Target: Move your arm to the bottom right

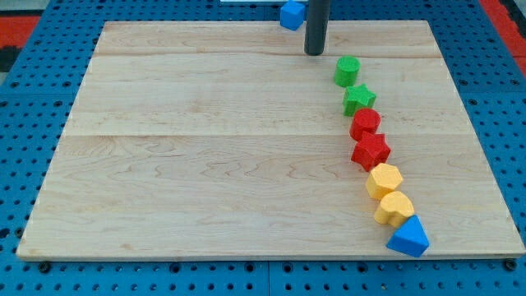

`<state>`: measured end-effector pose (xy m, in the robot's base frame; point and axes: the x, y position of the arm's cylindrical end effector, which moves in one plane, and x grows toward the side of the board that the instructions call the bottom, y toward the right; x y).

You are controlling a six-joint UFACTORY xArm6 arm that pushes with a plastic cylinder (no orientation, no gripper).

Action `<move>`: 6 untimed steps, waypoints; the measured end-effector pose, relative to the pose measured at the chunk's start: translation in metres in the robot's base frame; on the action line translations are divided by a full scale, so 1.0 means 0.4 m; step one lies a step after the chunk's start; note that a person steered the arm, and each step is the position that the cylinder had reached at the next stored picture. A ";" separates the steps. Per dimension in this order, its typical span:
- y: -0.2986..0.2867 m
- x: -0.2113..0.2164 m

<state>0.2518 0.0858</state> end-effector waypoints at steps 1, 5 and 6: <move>0.168 -0.055; 0.590 0.109; 0.630 0.348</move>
